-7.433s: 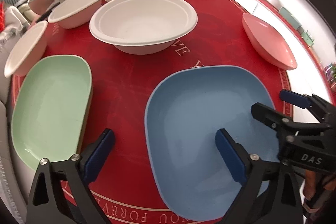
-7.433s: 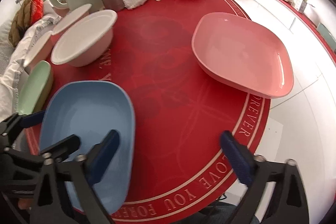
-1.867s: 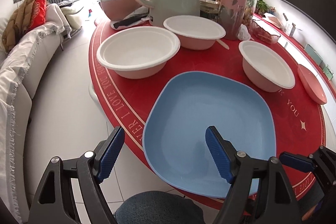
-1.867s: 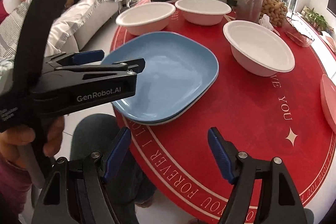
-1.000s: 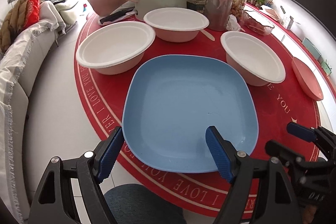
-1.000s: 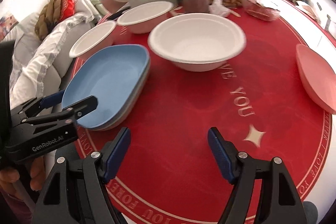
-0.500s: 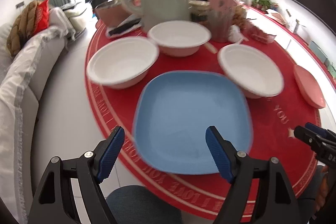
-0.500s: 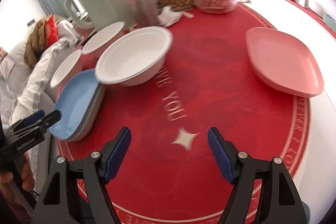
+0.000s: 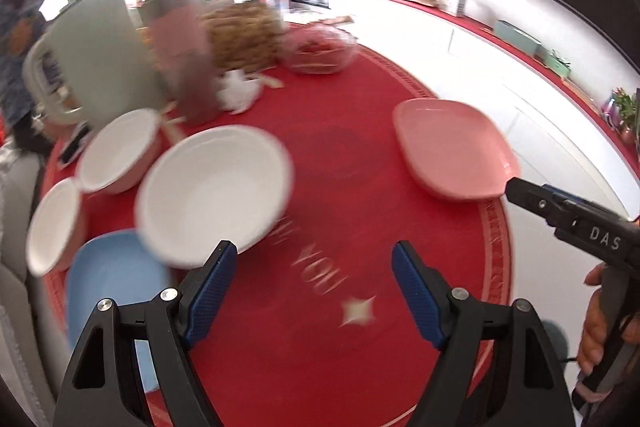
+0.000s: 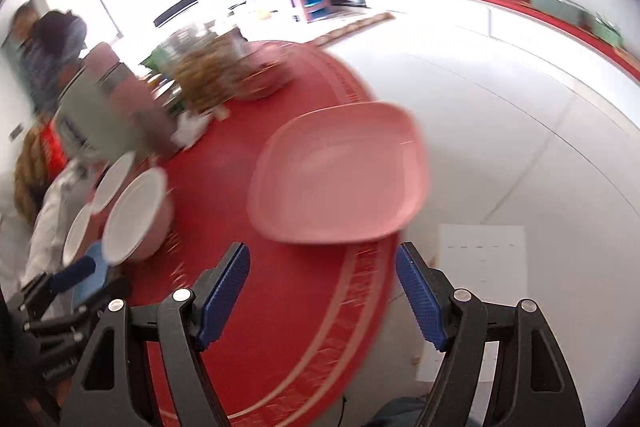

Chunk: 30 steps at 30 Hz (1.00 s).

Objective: Organize plates and bowls
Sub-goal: 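Move the right tool to the pink square plate and grip its rim, then lift the pink plate with the right gripper and carry it toward the stacked plates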

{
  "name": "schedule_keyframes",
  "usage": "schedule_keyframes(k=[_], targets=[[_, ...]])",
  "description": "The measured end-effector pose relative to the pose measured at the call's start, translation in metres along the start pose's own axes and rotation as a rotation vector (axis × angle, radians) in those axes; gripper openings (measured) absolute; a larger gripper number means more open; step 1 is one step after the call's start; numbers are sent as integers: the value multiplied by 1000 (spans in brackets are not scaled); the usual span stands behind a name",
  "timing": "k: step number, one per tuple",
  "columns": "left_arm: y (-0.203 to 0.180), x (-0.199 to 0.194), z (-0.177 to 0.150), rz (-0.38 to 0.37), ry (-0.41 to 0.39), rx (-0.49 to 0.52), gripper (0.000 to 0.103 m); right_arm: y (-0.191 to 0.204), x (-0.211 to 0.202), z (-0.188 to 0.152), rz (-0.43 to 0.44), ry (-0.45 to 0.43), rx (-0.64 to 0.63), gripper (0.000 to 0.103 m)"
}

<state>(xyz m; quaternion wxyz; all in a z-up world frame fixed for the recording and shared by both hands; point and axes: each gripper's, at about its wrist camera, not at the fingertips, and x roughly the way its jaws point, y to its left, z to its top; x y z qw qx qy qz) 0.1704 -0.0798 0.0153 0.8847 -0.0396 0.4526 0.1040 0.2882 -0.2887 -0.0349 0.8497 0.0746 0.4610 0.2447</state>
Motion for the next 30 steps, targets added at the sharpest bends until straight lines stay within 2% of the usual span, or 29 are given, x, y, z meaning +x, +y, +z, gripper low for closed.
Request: schedule_keyframes(k=[3, 11, 17, 23, 24, 25, 27, 29, 30], targets=[[-23, 18, 20, -31, 14, 1, 82, -22, 8, 13, -32, 5, 35, 76], [-50, 71, 63, -9, 48, -35, 82, -57, 41, 37, -71, 57, 96, 76], [-55, 100, 80, -3, 96, -52, 82, -56, 61, 54, -93, 72, 52, 76], [-68, 121, 89, 0, 127, -11, 82, -58, 82, 63, -89, 109, 25, 76], [-69, 125, 90, 1, 134, -8, 82, -57, 84, 63, -87, 117, 23, 74], [-70, 127, 90, 5, 143, -7, 82, -57, 86, 63, -72, 120, 22, 67], [-72, 134, 91, -2, 167, -7, 82, -55, 87, 64, -49, 121, 23, 61], [-71, 135, 91, -26, 164, -24, 75, -53, 86, 65, -8, 129, 23, 41], [-70, 134, 91, -42, 166, -32, 73, -52, 86, 66, 3, 134, 25, 37]])
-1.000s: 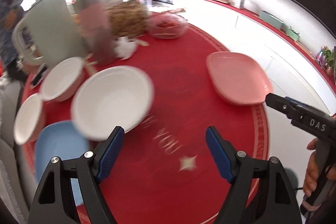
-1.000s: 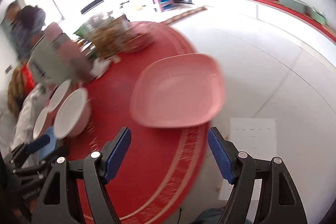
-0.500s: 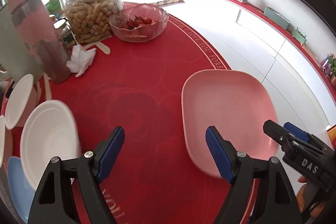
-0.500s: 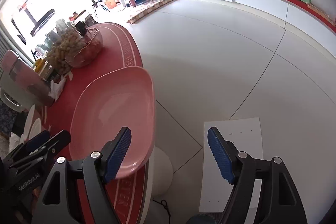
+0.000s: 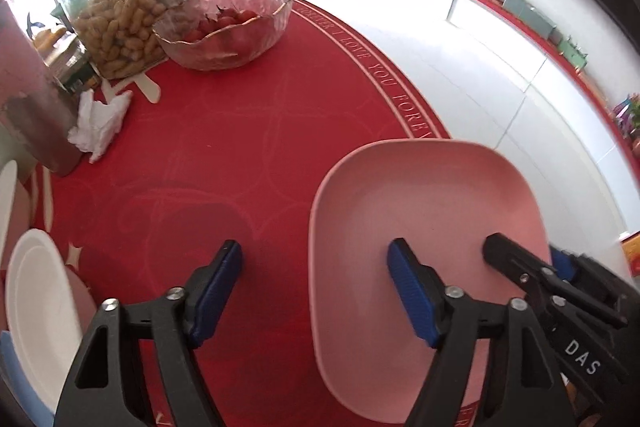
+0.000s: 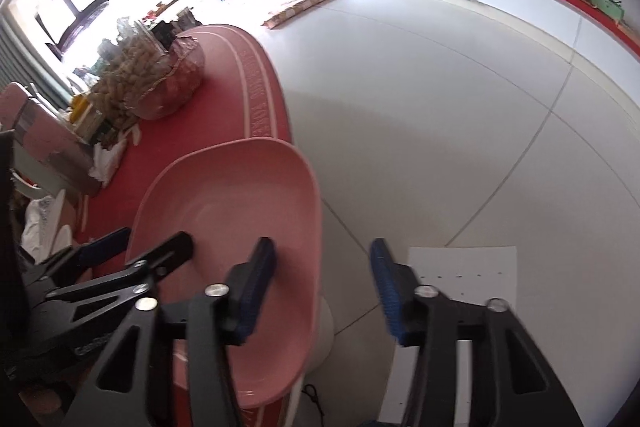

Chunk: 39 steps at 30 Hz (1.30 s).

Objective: Organize plates and bowls
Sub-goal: 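Lift the pink plate with the right gripper and carry it toward the stacked plates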

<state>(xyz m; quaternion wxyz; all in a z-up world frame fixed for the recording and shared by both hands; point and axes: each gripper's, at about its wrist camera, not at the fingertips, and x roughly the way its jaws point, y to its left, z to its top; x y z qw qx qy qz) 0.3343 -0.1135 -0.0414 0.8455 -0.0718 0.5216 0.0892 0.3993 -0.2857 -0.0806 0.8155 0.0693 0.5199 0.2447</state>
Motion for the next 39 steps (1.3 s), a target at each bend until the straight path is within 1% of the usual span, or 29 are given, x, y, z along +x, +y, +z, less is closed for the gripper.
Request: schedule_keyframes(k=[1, 2, 3, 4, 7, 10, 12, 16, 18, 22, 25, 28, 32, 36, 39], targets=[[-1, -1, -1, -1, -4, 3, 66, 2, 0, 0, 9, 4, -1, 31], [-3, -2, -2, -10, -9, 9, 57, 4, 0, 0, 22, 7, -2, 24], [-4, -4, -2, -16, -10, 15, 51, 4, 0, 0, 25, 11, 1, 24], [-6, -6, -3, -24, -12, 22, 37, 6, 1, -2, 35, 16, 1, 24], [-8, -9, -6, -24, -8, 27, 37, 8, -1, -7, 40, 22, 10, 23], [-6, -14, -16, -18, -1, 36, 35, 14, -6, -15, 33, 31, -13, 23], [-5, -20, -26, -15, -4, 39, 35, 20, -10, -21, 12, 26, -36, 23], [-3, -35, -56, -8, -22, 52, 35, 40, -19, -37, -72, -2, -127, 23], [1, -41, -65, 13, -34, 53, 35, 47, -22, -45, -79, 1, -160, 23], [21, -52, -87, 8, -45, 2, 35, 68, -29, -63, -98, 4, -227, 23], [39, -60, -103, 15, -46, -32, 35, 85, -32, -77, -86, 21, -275, 23], [56, -71, -121, 52, -63, -60, 35, 102, -30, -88, -59, 36, -309, 23], [75, -81, -142, 100, -99, -88, 35, 127, -24, -103, -35, 37, -371, 23], [91, -87, -149, 66, -104, -152, 35, 147, -29, -107, -53, 18, -436, 23], [97, -101, -145, 53, -151, -176, 35, 158, -42, -105, -69, -19, -473, 23]])
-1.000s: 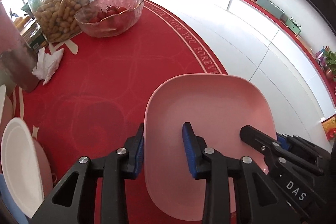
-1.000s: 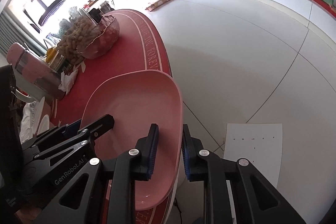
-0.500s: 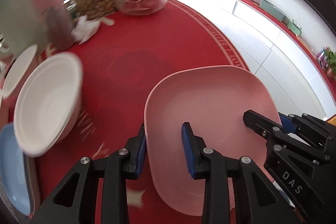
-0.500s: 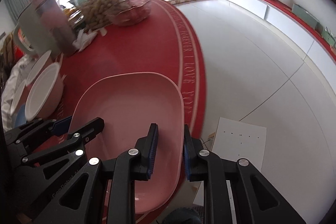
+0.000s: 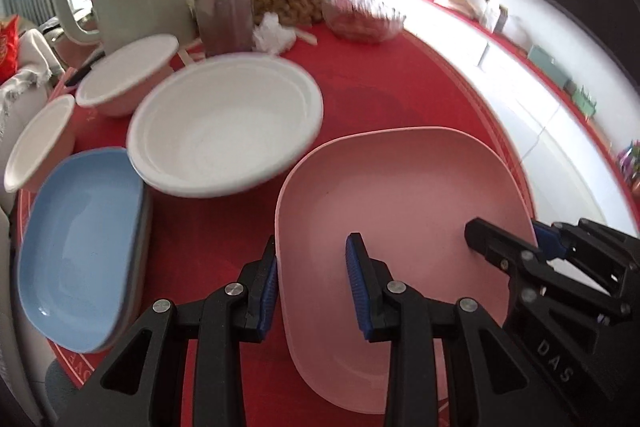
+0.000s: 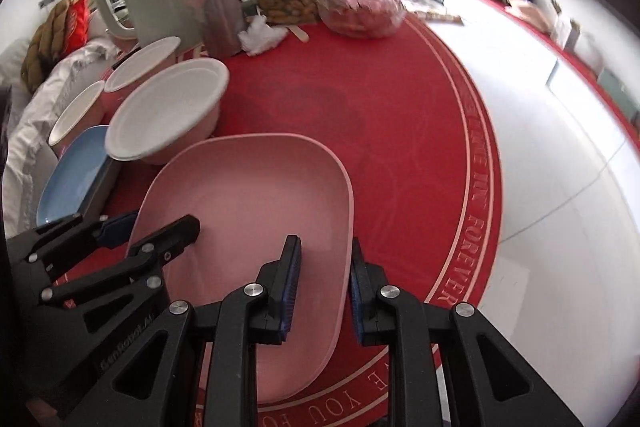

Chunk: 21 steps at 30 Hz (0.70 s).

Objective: Organize plates and bowls
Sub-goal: 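Lift the pink plate with the right gripper and carry it toward the stacked plates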

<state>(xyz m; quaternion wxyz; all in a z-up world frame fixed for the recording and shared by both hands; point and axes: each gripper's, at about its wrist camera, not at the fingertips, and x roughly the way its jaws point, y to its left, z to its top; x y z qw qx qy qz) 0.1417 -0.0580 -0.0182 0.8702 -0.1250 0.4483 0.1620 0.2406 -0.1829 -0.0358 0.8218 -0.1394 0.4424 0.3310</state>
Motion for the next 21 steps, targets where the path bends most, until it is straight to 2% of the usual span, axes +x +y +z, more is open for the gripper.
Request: schedule_keyframes(k=[7, 12, 16, 21], targets=[[-2, -40, 32, -33, -143, -33, 35, 2, -42, 35, -39, -145, -65, 23], [13, -65, 46, -21, -226, -65, 35, 20, -60, 61, -38, -248, -134, 23], [37, -79, 46, 5, -268, -91, 35, 45, -69, 69, -24, -282, -149, 23], [66, -84, 29, 26, -258, -95, 35, 77, -66, 59, 2, -261, -130, 24]])
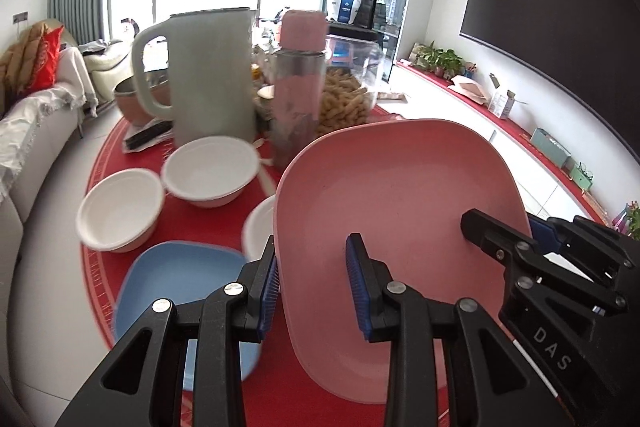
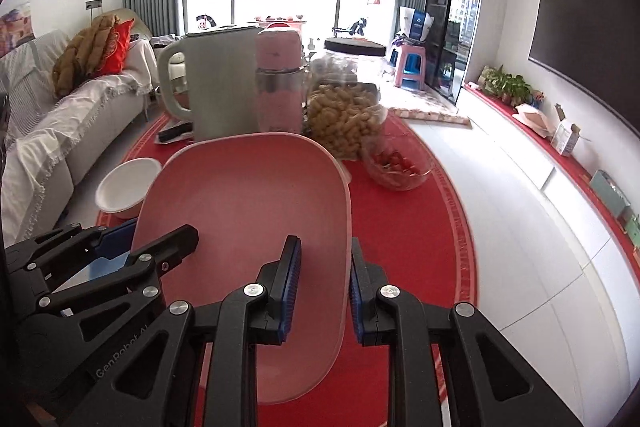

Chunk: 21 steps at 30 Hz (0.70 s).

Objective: Organize plates and bowls
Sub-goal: 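Lift the pink plate with the right gripper and carry it toward the stacked plates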

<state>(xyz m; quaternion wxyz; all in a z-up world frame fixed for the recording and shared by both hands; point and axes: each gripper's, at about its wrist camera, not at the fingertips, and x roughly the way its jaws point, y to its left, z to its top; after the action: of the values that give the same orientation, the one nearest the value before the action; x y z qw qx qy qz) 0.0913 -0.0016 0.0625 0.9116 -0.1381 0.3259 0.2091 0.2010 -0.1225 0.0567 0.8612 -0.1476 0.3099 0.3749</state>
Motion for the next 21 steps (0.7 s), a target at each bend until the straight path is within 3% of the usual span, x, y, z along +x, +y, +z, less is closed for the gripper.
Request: schedule_keyframes(k=[9, 15, 21], targets=[[58, -16, -44, 39, 44, 15, 35, 56, 15, -23, 90, 100, 84, 24], [98, -20, -47, 94, 38, -9, 35, 85, 30, -24, 165, 152, 99, 24], [118, -16, -48, 123, 52, -4, 35, 110, 41, -19, 177, 180, 91, 24]])
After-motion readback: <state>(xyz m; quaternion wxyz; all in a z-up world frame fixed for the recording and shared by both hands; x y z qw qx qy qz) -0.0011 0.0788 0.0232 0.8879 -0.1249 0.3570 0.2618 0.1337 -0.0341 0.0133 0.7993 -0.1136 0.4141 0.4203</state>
